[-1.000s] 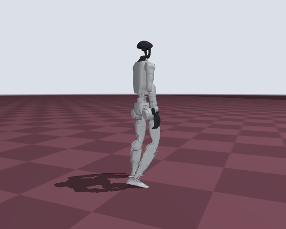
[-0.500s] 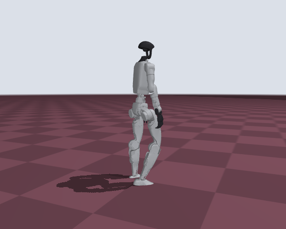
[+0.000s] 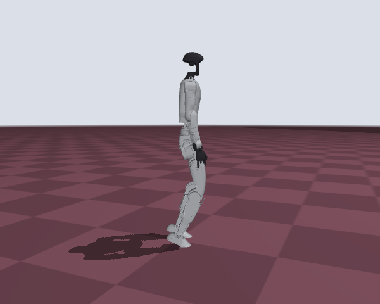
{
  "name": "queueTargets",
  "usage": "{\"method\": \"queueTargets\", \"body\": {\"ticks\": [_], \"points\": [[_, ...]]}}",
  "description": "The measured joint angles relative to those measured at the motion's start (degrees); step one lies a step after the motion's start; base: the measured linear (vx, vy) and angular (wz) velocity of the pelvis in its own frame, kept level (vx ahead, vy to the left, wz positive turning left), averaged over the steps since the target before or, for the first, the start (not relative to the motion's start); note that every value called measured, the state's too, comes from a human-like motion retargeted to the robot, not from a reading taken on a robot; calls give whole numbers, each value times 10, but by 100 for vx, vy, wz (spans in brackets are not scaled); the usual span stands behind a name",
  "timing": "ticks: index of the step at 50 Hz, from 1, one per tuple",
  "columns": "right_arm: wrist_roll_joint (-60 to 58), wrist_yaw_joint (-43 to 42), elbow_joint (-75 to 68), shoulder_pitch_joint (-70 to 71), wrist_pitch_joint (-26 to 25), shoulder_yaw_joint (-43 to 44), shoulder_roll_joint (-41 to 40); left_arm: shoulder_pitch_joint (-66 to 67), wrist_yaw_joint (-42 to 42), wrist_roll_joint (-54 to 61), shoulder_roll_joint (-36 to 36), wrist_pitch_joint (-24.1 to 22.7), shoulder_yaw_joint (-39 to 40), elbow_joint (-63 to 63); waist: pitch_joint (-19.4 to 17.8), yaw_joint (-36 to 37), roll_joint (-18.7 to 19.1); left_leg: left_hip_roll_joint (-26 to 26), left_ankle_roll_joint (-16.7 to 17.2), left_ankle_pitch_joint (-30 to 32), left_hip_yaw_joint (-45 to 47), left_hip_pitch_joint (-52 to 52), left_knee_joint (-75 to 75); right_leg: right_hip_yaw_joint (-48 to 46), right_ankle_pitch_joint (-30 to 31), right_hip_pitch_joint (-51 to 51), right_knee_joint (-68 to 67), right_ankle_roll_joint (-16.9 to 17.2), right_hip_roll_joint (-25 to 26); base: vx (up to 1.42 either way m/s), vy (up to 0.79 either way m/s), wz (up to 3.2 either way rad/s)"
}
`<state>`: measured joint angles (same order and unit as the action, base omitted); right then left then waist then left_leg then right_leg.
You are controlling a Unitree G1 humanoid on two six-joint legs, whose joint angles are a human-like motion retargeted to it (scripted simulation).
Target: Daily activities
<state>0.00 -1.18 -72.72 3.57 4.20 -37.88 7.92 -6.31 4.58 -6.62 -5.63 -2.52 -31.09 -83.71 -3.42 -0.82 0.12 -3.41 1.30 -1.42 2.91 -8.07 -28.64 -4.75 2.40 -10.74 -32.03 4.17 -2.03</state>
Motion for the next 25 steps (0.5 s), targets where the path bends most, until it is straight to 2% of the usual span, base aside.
{"method": "queueTargets", "body": {"ticks": [2, 5, 8, 12, 17, 25], "points": [[7, 8, -2, -5, -1, -8, 4, -5, -6, -4, 2, 0, -7, 1, 5, -2, -1, -11, 7, 22, -3, -5, 24, 0, 24, -18, -11, 8, -6, 15, -8, -154], [15, 19, -1, -6, -1, -18, 12, -14, -20, -6, 4, 0, -20, 0, 10, -7, -1, -25, 6, 41, -8, 0, 73, -2, 23, -39, -21, 10, -16, 14, -7, -154], [16, 25, -5, -14, 1, -23, 20, -18, -29, -6, 5, -4, -31, 3, 15, -16, -2, -34, 1, 31, -13, 2, 101, -11, -16, -54, -28, -1, -28, 12, -5, -150], [14, 32, -9, -17, 2, -16, 27, -23, -37, 5, 8, -11, -32, 7, 18, -19, -3, -36, -11, -1, -28, 24, 147, -19, -98, -48, -14, -22, -31, 10, -4, -151], [7, 23, -11, 1, -2, 0, 21, -16, -24, 40, 14, -10, -6, 3, 0, -17, -11, -29, -31, -58, -22, 59, 163, -3, -177, -16, 9, -29, -15, 3, 0, -156], [1, 2, 13, 74, 6, -21, 13, 14, -3, 81, 17, -9, 18, -1, -30, -38, -12, -16, -25, -52, -5, 58, 137, 36, -167, -8, 29, -26, 13, -7, 1, -194]]}}
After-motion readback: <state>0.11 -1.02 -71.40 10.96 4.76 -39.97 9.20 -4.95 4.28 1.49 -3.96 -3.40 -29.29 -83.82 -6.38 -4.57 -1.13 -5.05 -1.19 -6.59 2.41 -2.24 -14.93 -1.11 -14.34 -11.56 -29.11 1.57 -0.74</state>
